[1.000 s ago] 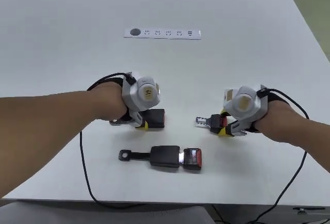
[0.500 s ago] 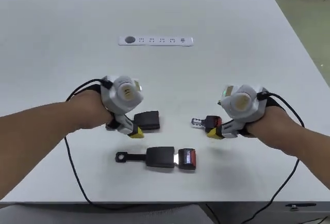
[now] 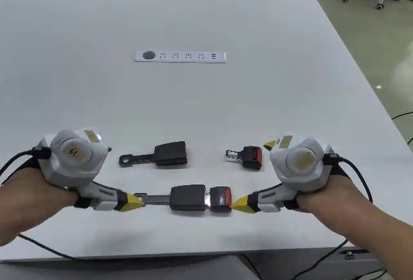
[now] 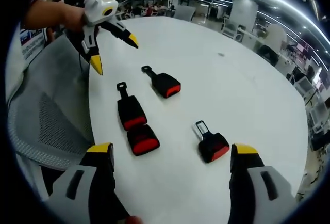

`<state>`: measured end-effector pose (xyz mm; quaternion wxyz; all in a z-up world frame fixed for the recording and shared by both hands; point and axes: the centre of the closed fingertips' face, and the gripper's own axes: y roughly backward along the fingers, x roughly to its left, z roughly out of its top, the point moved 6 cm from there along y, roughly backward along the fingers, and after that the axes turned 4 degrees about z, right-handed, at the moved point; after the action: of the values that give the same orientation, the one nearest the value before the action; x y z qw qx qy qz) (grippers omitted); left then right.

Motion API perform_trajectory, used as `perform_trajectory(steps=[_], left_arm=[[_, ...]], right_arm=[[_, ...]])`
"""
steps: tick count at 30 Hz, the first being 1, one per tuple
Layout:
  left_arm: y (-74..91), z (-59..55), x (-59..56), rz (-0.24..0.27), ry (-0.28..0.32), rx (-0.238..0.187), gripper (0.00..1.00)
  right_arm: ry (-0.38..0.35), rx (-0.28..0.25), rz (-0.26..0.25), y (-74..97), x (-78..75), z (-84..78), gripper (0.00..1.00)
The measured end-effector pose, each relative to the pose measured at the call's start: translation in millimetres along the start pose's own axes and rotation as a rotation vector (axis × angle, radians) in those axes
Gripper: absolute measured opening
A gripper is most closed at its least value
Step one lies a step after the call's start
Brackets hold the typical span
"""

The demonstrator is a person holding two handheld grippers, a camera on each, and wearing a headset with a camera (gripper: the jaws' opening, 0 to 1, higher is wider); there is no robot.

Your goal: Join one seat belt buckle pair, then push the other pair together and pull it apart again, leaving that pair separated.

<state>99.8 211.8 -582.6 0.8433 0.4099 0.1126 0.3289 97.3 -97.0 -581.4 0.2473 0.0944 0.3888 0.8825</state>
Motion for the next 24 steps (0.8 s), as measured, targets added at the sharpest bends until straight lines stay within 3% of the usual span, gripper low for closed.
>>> perform_trajectory(steps=[6, 9, 11, 15, 17, 24], left_arm=[[13.5, -26.0, -0.5, 0.028, 0.083, 0.018, 1.0], [16.5, -30.6, -2.0, 0.034, 0.102, 0.031, 1.0], [17.8, -32.3, -2.7, 0.051, 0.111, 0.027, 1.0], [16.5, -31.9, -11.3, 0.041, 0.124, 0.01, 1.0], [15.1, -30.9, -22.7, 0.03, 0.131, 0.007, 1.0], [10.7, -32.0, -37.2, -0.001, 0.132, 0.003, 1.0]], right_arm=[[-0.064, -0.004, -0.024, 18.5, 10.3, -21.0, 1.0], [-0.109, -0.017, -0.05, 27.3, 12.4, -30.0, 1.0], [-0.153, -0.016, -0.058, 27.3, 12.7, -38.4, 1.0], [-0.166, -0.006, -0.08, 33.0, 17.3, -43.9, 1.0], [-0.184, -0.012, -0.097, 37.4, 18.3, -45.2, 1.0], [-0.201, -0.025, -0.138, 53.6, 28.1, -38.2, 1.0]])
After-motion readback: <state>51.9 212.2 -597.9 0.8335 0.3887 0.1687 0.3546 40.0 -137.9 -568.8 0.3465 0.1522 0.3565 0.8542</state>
